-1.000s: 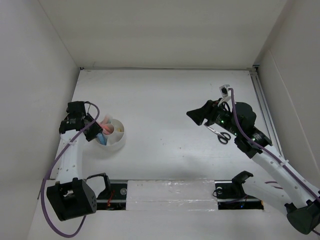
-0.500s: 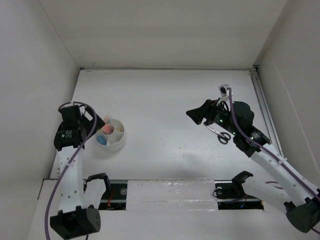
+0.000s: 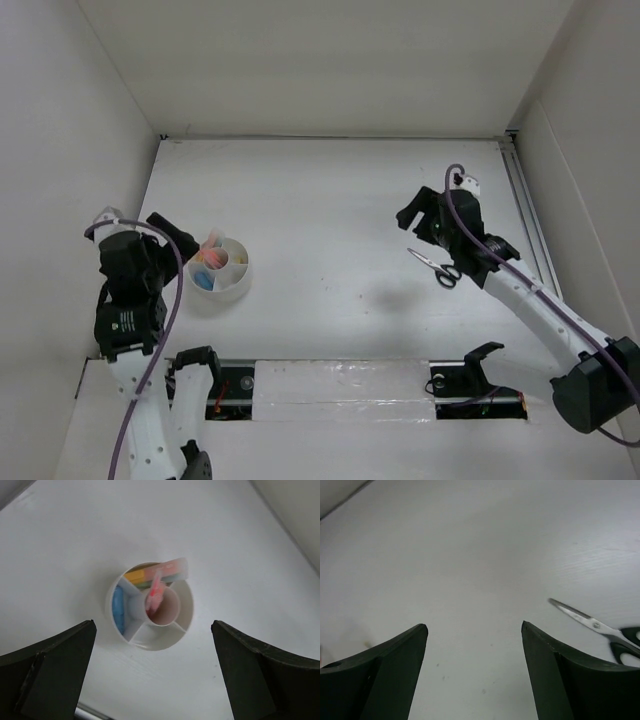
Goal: Sort the stationery into containers
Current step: Pick up the scissors from the center of the board.
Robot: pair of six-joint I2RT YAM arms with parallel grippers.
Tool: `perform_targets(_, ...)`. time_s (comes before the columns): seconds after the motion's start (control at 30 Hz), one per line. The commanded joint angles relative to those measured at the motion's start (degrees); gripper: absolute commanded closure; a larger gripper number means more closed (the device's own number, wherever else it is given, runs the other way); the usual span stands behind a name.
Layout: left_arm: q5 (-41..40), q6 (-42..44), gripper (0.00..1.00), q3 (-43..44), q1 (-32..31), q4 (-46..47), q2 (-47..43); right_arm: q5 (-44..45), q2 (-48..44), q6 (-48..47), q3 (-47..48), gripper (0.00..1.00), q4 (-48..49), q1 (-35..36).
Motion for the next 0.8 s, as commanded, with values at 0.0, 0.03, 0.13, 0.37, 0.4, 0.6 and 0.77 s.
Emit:
perform_targets(0.0,7.8,-2.8,0.00,-0.4,-0.2,6.9,-5.9,22.8,0.8,11.7,4.5,0.18,-14.2,-1.8)
perform_targets(0.03,11.0,-2.0,0.00,-1.6,-0.2,9.0,-6.9,25.8,1.3,14.5,5.0,0.16,-17.1,-1.8)
perform_targets(0.13,25.3,-2.0,0.00,-6.2,-0.2,18.6,-8.2,26.8,1.9,20.6,5.7,0.13,-22.5,-6.5)
perform_targets(0.37,37.4,0.2,0.00,-2.9,-4.1,27.0,1.5,19.1,0.3,25.6,0.1,0.20,-24.8,-21.0)
perform_targets(0.4,36.5,0.8,0.00,-1.7,-5.2,27.0,2.7,19.1,-0.4,26.5,-0.6,0.20,-24.9,-21.5)
perform_targets(0.6,33.6,3.8,0.00,3.0,-11.8,26.7,15.1,16.3,-3.8,29.4,-3.0,0.25,-27.7,-23.9)
perform_targets(0.77,24.5,6.0,0.00,3.2,-25.0,28.5,22.4,11.5,-3.3,32.8,-6.9,0.33,-22.7,-23.9)
